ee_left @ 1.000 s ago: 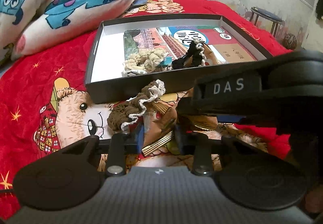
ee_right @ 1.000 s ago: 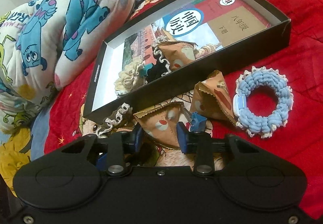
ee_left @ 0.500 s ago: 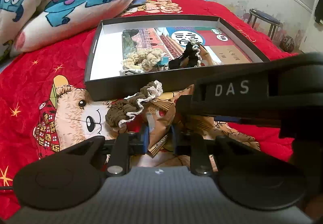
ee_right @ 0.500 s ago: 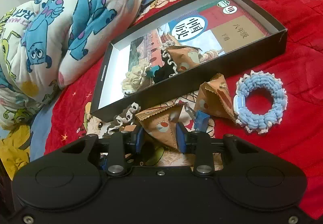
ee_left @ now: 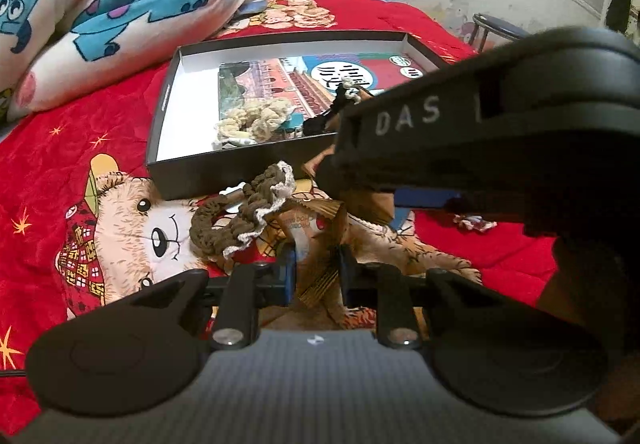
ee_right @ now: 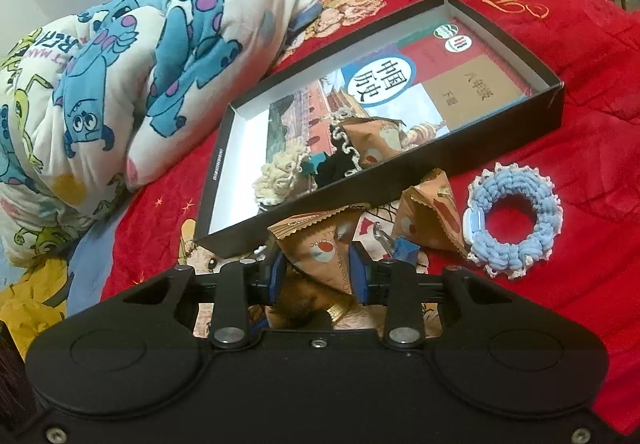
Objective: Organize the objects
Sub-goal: 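Grasp a brown wrapped candy with the right gripper while the left grasps another candy, then lift both held brown candies and carry them toward the box lid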
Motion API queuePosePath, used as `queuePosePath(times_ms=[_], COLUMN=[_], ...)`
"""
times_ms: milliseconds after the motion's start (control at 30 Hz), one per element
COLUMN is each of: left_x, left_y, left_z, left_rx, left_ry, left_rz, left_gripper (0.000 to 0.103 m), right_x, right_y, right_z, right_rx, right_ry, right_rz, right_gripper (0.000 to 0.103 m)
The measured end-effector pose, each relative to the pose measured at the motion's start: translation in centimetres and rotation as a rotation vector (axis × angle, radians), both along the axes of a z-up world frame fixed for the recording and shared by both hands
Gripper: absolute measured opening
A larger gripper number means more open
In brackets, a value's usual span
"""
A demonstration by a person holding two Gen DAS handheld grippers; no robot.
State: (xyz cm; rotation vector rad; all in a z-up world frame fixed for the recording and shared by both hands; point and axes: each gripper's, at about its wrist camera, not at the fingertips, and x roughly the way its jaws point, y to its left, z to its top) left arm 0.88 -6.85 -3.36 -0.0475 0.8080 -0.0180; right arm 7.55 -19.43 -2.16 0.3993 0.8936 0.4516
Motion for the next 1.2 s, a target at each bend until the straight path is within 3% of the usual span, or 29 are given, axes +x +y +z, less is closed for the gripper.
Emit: queuePosePath(times_ms=[500, 1200], left_x=[-1.0, -1.4], left_y=[0.3, 0.5], left_z=[1.4, 1.8], left_rx=[-0.062, -0.122], left_ry=[-0.09, -0.128], left_rz=[-0.017, -0.055], left_gripper=[0.025, 0.025], right_x=[-0.9, -0.6], right_y=[-1.3, -2.0], right_z=[2.0, 2.4], right_rx=[0.069, 0.118], right_ry=[-0.075, -0.083], right_rz=[-0.017, -0.046], right_gripper=[0.033, 0.033])
